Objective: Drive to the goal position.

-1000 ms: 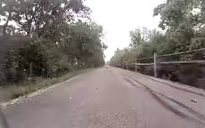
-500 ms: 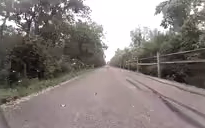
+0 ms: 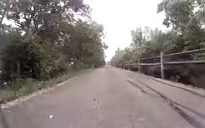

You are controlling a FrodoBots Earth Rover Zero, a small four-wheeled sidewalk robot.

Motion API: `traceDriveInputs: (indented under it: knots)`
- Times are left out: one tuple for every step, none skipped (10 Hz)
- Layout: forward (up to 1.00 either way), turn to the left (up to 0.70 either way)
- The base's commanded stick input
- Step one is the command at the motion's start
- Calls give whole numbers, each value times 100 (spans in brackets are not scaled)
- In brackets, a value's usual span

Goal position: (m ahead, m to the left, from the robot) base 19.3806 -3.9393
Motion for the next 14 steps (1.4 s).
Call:
traceDriveInputs:
  knots:
    - [70, 0]
    - [70, 0]
    - [70, 0]
    - [70, 0]
    - [70, 0]
    - [70, 0]
    - [70, 0]
    - [70, 0]
    - [70, 0]
    - [70, 0]
    - [70, 0]
    - [70, 0]
    - [70, 0]
    - [70, 0]
